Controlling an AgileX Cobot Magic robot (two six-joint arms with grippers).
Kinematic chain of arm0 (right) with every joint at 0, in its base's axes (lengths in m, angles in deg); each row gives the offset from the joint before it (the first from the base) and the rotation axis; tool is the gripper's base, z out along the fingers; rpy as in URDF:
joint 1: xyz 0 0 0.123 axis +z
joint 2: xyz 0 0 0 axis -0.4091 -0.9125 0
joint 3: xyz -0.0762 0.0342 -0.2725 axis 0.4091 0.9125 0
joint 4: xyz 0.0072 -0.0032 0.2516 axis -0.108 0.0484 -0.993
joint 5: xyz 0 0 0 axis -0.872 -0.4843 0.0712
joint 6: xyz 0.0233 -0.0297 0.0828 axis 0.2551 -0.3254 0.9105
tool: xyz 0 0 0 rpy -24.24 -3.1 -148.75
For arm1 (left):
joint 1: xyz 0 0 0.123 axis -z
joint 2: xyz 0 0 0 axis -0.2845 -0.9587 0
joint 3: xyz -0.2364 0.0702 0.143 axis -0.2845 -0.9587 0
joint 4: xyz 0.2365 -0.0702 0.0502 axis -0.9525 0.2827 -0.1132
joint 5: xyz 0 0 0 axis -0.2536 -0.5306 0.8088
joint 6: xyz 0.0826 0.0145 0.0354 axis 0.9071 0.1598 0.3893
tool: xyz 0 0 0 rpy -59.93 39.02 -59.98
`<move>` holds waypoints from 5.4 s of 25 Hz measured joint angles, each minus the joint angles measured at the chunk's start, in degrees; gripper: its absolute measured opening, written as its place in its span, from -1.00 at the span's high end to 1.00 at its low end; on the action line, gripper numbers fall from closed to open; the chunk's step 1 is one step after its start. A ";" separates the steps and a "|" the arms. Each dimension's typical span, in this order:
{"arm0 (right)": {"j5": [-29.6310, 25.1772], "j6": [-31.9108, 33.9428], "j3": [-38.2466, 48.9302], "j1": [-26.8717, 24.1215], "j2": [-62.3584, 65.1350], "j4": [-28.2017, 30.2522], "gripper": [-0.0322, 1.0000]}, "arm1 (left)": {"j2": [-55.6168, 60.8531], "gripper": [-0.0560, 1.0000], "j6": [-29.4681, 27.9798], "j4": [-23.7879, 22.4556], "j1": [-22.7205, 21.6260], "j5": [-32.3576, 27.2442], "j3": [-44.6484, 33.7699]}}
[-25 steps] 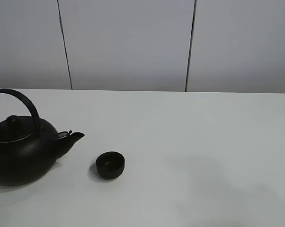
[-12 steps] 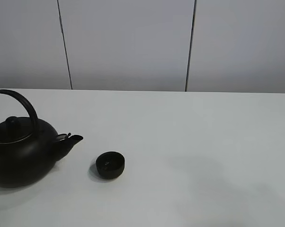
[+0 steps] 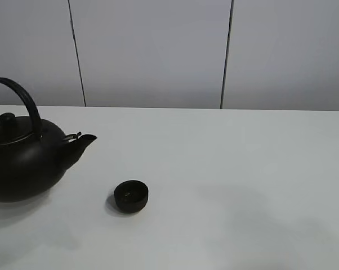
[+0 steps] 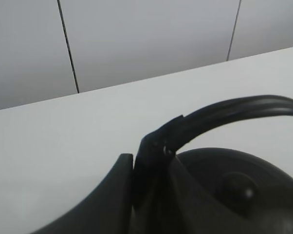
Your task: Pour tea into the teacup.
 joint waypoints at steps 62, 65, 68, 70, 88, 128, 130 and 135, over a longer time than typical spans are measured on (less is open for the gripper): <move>-0.05 0.00 0.00 0.00 0.00 0.00 0.00 | 1.64 0.66 24.44 19.24 18.17 -17.54 5.04; -0.05 0.00 0.00 0.00 0.00 0.00 0.00 | 1.64 0.66 25.83 19.24 18.17 -17.54 5.04; -0.05 0.00 0.00 0.00 0.00 0.00 0.00 | 1.64 0.66 27.25 19.24 18.17 -17.54 5.04; -0.05 0.00 0.00 0.00 0.00 0.00 0.00 | 1.64 0.66 28.03 19.24 18.17 -17.54 5.10; -0.05 0.00 0.00 0.00 0.00 0.00 0.00 | 1.64 0.66 28.92 19.29 19.96 -22.22 8.59; -0.05 0.00 0.00 0.00 0.00 0.00 0.00 | 1.64 0.66 28.91 19.29 19.96 -22.22 8.59; -0.05 0.00 0.00 0.00 0.00 0.00 0.00 | 1.64 0.66 24.39 19.29 19.96 -22.22 8.59; -0.05 0.00 0.00 0.00 0.00 0.00 0.00 | 1.64 0.66 14.34 19.24 19.96 -22.22 8.59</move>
